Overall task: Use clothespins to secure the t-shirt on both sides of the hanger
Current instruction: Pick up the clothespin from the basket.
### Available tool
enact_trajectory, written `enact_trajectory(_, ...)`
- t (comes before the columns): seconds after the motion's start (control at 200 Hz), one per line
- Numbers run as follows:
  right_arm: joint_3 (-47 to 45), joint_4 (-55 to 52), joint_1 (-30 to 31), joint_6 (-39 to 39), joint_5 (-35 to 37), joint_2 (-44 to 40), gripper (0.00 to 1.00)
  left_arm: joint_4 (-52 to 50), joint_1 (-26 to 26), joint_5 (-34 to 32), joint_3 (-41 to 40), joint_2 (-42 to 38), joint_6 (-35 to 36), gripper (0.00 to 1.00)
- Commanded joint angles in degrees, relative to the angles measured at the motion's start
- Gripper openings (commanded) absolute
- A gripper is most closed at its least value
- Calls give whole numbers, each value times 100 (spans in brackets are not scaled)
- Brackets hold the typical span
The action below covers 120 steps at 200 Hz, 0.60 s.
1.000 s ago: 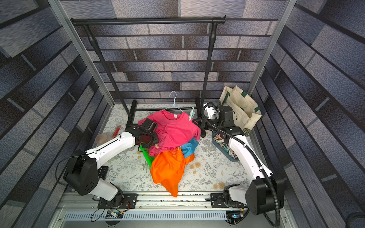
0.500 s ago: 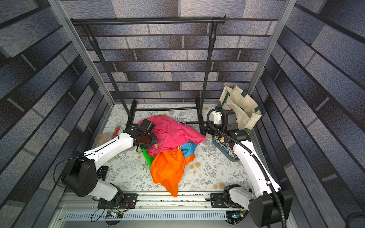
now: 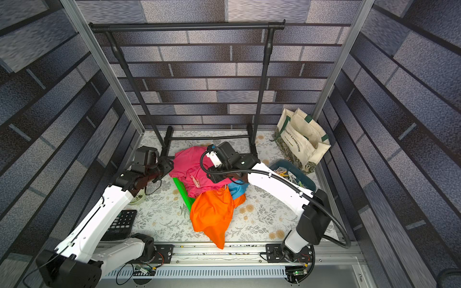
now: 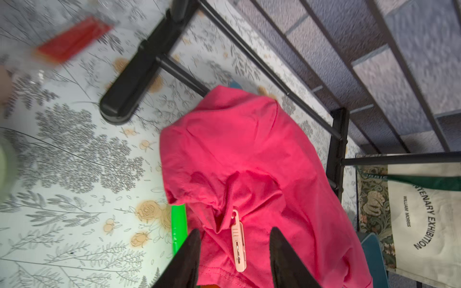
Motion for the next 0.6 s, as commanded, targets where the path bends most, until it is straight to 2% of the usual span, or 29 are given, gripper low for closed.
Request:
enact_trajectory(0.0, 468, 10, 256, -50, 418, 518, 46, -402, 422, -96, -447, -530, 59, 52)
enact_trajectory(0.135, 974, -82, 445, -110, 690, 1255, 47, -465, 1057, 227, -911, -1072, -57, 53)
enact_trajectory(0.256, 1344, -115, 519, -112, 806, 1754, 48, -339, 1400, 704, -1222, -1221, -138, 54)
enact_trajectory(0.526, 1845, -146, 657, -110, 1012, 2663, 49, -155, 1484, 1161, -1389, -875, -174, 57)
enact_trajectory(0.596, 1857, -65, 664, -67, 1048, 2791, 46, -65, 1492, 1252, -1424, -855, -187, 58)
